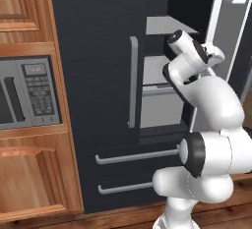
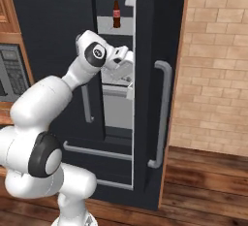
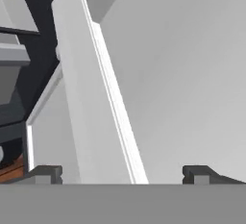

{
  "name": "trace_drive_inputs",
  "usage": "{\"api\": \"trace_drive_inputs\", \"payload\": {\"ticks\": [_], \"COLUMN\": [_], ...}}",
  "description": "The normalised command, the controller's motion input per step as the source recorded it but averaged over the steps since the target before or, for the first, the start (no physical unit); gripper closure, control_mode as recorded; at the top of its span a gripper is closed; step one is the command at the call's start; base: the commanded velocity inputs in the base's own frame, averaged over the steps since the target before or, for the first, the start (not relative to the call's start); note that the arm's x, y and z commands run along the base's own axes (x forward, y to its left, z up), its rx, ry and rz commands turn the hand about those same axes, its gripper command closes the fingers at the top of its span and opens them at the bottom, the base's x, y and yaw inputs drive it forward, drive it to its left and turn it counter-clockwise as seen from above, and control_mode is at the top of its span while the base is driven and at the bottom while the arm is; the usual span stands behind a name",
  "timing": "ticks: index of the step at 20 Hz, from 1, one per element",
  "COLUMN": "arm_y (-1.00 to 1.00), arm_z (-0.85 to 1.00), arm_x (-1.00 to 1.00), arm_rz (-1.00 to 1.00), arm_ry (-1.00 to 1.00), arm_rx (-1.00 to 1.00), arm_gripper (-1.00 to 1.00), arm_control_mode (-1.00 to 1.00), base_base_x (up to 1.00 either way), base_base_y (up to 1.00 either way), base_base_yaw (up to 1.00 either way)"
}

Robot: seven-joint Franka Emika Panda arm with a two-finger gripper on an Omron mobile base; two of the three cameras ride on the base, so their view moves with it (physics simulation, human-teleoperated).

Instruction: Open the fridge, grab two sodas, and place both sodas inside the bowl with ice on the dining counter.

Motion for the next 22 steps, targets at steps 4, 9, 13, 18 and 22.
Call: {"api": "trace_drive_inputs", "payload": {"ticks": [4,9,13,18,22], "arm_y": [-1.00,-1.00,-0.20,0.84,1.00], "arm_z": [0.00,0.00,0.00,-0.03,-0.05], "arm_x": [0.00,0.00,-0.21,-0.34,-0.36], "arm_rz": [0.00,0.00,0.05,0.08,0.14], "arm_ry": [0.00,0.00,-0.12,-0.12,-0.09], "arm_rx": [0.01,0.01,0.06,0.03,0.00], "arm_gripper": [-1.00,-1.00,-1.00,-1.00,-1.00], "arm_control_mode": [-1.00,-1.00,-1.00,-1.00,-1.00], "base_base_x": [0.00,0.00,0.00,0.00,0.00], "base_base_y": [0.00,0.00,0.00,0.00,0.00], "base_base_yaw": [0.00,0.00,0.00,0.00,0.00]}}
